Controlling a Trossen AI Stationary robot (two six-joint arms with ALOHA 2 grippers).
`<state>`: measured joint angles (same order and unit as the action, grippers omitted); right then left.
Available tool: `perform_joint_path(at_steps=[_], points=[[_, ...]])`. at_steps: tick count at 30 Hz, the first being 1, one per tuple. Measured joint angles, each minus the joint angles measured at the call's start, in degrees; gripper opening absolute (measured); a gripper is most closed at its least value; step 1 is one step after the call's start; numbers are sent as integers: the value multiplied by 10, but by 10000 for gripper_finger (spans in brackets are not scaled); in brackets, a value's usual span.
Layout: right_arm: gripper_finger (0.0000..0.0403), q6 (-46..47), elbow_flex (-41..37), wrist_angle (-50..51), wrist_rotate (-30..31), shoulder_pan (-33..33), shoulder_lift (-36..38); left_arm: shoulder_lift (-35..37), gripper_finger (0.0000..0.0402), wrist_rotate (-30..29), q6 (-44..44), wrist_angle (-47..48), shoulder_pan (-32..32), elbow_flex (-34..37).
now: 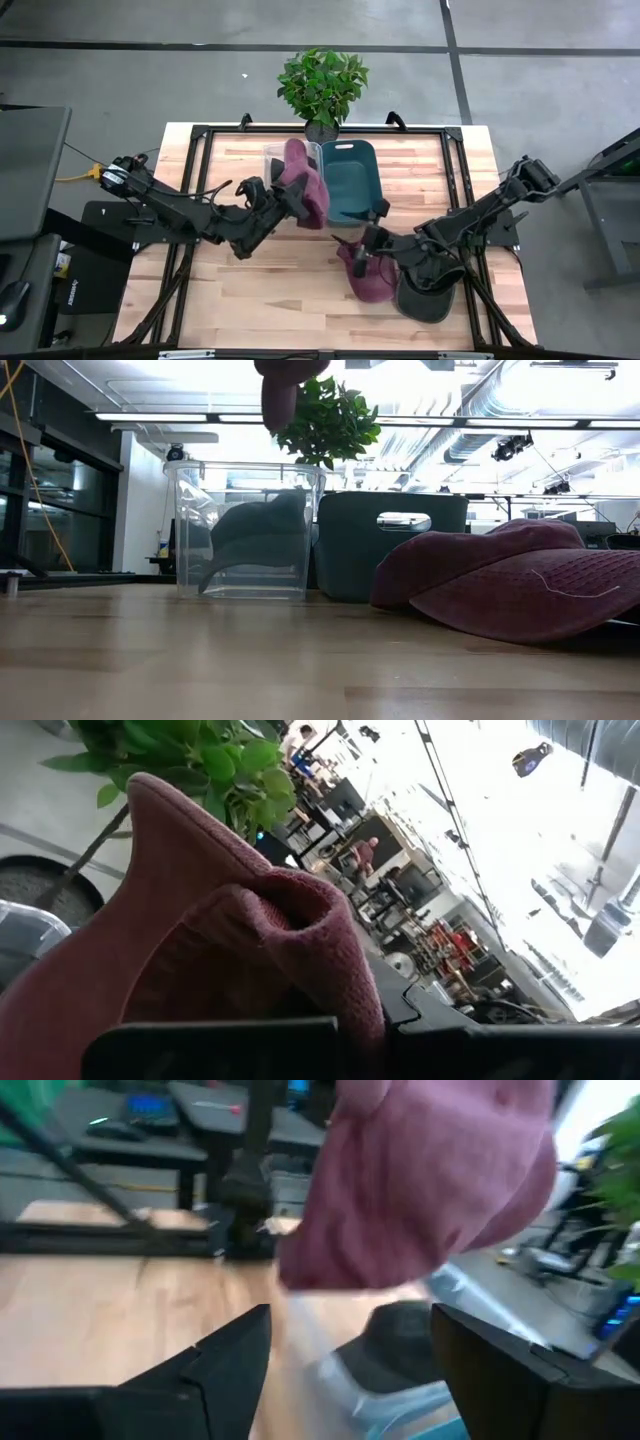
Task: Pick & Place hat
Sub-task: Put the left red cap into the blue bin
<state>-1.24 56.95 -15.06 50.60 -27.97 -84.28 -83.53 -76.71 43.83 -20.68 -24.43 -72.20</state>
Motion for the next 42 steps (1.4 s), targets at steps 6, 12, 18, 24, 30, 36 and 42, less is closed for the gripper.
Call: perform_joint_path(at_steps=[6, 12, 18, 24, 30, 36, 42], points=[[283, -25, 43, 0, -15, 18, -13, 0, 0, 17, 0, 16, 21, 0], [284, -27, 50, -9, -17, 37, -13, 0, 0, 44, 0, 15, 32, 0], [284, -23, 50, -25, -38, 49, -13, 0, 0, 52, -3, 16, 38, 0], [284, -23, 50, -31, -61, 74, -13, 0, 0, 61, -4, 15, 38, 0], [284, -19, 50, -31, -68, 101, -13, 0, 0, 69, -1, 13, 38, 0], [284, 10, 50, -32, -65, 108, -13, 0, 0, 69, -1, 12, 38, 0], [283, 13, 50, -41, -40, 107, -13, 0, 0, 72, -1, 12, 38, 0]])
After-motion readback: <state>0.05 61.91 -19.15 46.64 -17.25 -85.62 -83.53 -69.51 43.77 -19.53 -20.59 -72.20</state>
